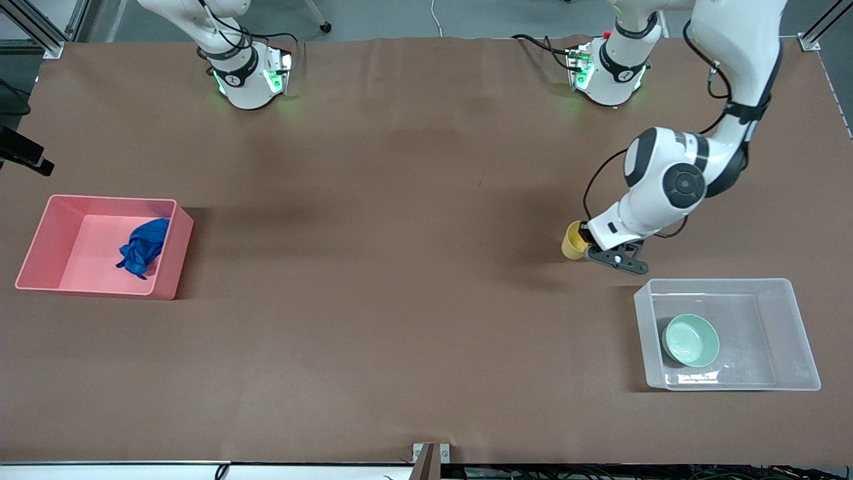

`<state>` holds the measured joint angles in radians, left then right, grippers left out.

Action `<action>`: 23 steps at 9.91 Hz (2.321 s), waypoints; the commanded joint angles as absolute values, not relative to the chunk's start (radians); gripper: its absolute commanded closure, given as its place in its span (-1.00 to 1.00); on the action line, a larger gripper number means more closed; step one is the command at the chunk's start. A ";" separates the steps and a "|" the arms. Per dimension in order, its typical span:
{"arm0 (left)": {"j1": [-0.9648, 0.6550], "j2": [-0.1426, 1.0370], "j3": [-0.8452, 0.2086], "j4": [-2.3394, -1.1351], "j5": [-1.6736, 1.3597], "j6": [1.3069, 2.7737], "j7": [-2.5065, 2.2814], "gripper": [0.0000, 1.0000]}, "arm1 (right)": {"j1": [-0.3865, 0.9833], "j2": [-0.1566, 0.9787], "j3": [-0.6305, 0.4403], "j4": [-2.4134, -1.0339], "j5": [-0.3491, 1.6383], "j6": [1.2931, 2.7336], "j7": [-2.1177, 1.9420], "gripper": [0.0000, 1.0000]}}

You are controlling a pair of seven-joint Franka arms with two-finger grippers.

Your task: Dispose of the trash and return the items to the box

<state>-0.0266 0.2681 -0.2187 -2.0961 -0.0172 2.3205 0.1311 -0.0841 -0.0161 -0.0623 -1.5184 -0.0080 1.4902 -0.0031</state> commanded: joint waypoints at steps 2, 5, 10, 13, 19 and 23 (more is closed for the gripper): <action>-0.035 0.369 -0.096 -1.753 -0.009 2.088 0.261 0.99 | -0.083 -0.031 -0.061 -1.528 -0.023 1.479 0.008 -1.00; -0.034 0.521 0.016 -1.499 -0.018 2.088 0.261 0.99 | -0.086 -0.031 -0.063 -1.528 -0.021 1.480 0.008 -1.00; -0.022 0.747 0.146 -1.370 -0.124 2.141 0.268 0.99 | -0.086 -0.031 -0.063 -1.529 -0.021 1.480 0.006 -1.00; -0.008 0.791 0.147 -1.376 -0.123 2.190 0.275 0.86 | -0.086 -0.031 -0.063 -1.529 -0.021 1.479 0.005 -1.00; -0.005 0.532 0.137 -1.429 -0.112 2.142 0.258 -1.00 | -0.089 0.012 -0.063 -1.424 -0.025 1.440 -0.003 -1.00; -0.011 0.287 0.071 -1.436 -0.056 1.866 0.166 -1.00 | -0.083 0.009 -0.063 -1.463 -0.028 1.460 -0.006 -1.00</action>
